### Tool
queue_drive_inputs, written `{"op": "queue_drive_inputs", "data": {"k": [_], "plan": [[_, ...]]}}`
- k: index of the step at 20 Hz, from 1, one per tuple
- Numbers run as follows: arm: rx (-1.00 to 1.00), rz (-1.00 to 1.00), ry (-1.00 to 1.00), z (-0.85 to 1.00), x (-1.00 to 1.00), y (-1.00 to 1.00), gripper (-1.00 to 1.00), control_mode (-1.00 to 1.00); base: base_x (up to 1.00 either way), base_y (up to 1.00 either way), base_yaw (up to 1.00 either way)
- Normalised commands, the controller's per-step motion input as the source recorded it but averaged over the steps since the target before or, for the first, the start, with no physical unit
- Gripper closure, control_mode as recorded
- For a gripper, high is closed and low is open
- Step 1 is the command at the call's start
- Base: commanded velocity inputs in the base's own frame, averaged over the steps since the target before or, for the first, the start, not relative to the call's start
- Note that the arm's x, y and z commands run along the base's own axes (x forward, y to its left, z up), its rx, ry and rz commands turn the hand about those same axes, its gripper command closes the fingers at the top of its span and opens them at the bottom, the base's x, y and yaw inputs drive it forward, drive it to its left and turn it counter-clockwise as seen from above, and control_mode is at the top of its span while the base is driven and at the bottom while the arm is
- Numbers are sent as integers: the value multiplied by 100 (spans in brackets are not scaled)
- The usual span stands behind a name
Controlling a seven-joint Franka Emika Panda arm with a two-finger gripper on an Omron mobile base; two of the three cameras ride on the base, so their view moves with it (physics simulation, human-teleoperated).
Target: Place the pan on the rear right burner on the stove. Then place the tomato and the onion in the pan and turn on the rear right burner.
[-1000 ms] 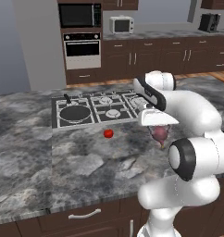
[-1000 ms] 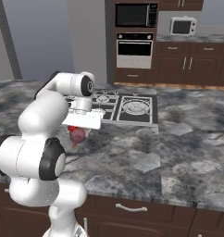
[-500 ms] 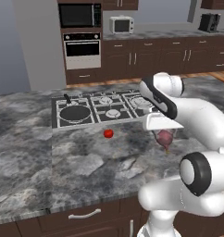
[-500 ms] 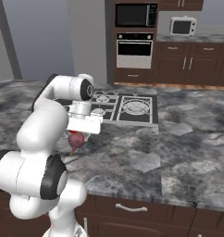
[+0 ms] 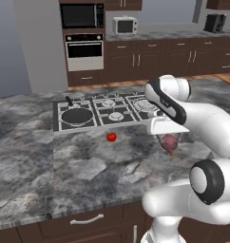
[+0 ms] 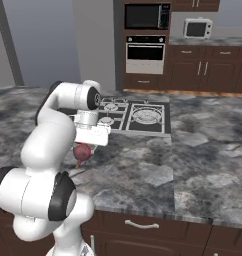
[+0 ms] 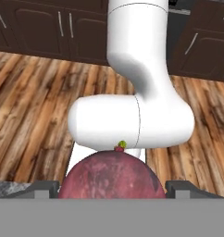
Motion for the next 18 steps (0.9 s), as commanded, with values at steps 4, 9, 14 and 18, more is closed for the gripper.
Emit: {"op": "queue_drive_inputs", "data": {"k": [4, 9, 14, 18], "plan": [[0, 0, 0, 0, 0, 0, 100, 100, -16, -4, 0], [0, 0, 0, 0, 0, 0, 100, 100, -100, -52, 0], [0, 0, 0, 0, 0, 0, 100, 100, -56, -67, 0], [0, 0, 0, 0, 0, 0, 100, 100, 0, -80, 5]]}}
